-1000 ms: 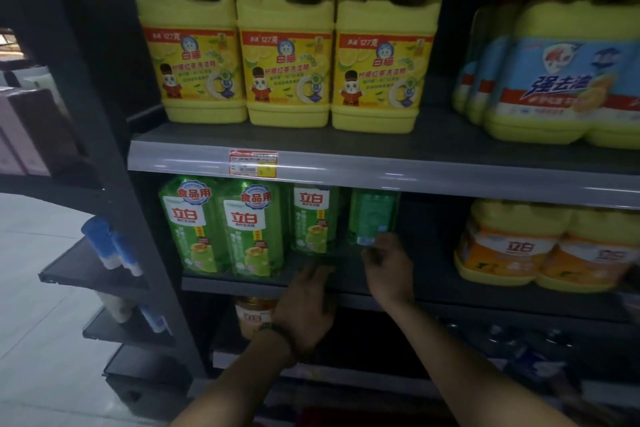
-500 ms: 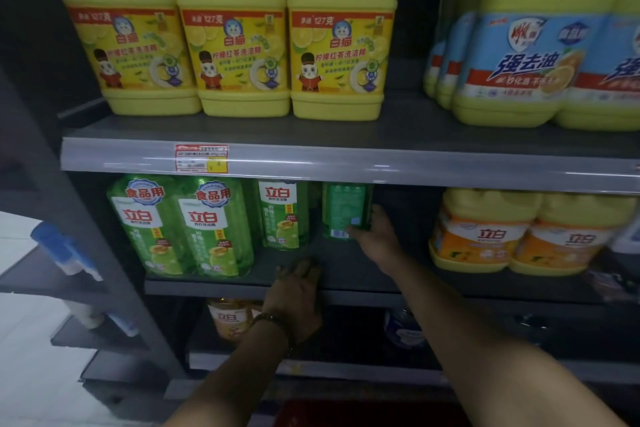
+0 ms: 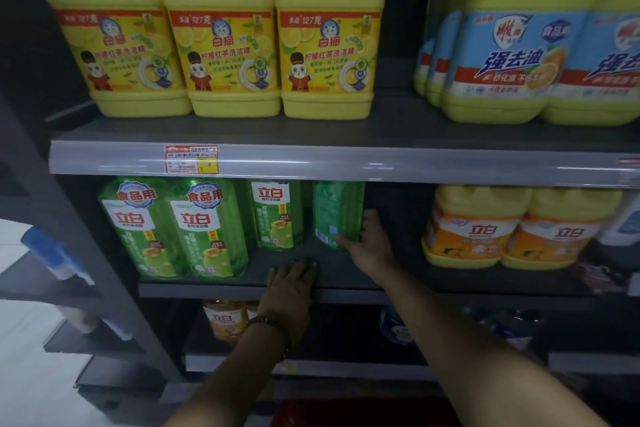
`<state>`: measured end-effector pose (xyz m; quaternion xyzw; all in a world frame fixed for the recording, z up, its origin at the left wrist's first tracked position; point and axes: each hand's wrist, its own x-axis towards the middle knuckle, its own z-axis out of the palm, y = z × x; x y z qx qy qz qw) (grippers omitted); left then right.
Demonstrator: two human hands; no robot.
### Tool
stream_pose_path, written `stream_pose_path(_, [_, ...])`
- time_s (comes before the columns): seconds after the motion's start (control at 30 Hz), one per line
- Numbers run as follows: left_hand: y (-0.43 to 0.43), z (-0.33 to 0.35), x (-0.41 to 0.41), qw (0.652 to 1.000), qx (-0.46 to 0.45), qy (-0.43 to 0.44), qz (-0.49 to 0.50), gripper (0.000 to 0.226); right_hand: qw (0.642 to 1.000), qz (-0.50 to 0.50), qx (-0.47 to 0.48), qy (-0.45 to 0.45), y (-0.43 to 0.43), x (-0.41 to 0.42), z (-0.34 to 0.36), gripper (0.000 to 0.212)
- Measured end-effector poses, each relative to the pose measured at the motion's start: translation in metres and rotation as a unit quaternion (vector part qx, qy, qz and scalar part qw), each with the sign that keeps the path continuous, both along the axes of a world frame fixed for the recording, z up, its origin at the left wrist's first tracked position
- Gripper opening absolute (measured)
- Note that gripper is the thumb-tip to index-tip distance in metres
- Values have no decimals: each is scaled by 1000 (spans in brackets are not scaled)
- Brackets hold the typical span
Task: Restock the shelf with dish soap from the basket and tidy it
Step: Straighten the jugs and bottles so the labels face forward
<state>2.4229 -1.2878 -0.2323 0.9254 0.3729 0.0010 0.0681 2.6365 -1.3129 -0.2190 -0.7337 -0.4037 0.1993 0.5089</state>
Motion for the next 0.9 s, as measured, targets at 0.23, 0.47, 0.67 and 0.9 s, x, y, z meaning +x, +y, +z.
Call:
stream_pose_path(0.23, [6, 9, -6, 993, -51, -100, 26, 56, 999, -18, -16, -47, -33, -16, -3, 53])
stream_pose_path(0.47, [-12, 39, 14, 862, -291, -412, 51, 55, 996, -58, -4, -71, -62, -47, 1, 49])
stream_pose_path(0.67, [-16, 32, 27, 806, -358, -469, 45, 81, 992, -57, 12, -114, -79, -53, 1, 28])
stream_pose_path(0.9, [-17, 52, 43, 833, -320, -445, 72, 76, 983, -14, 10, -181, -91, -48, 0, 31])
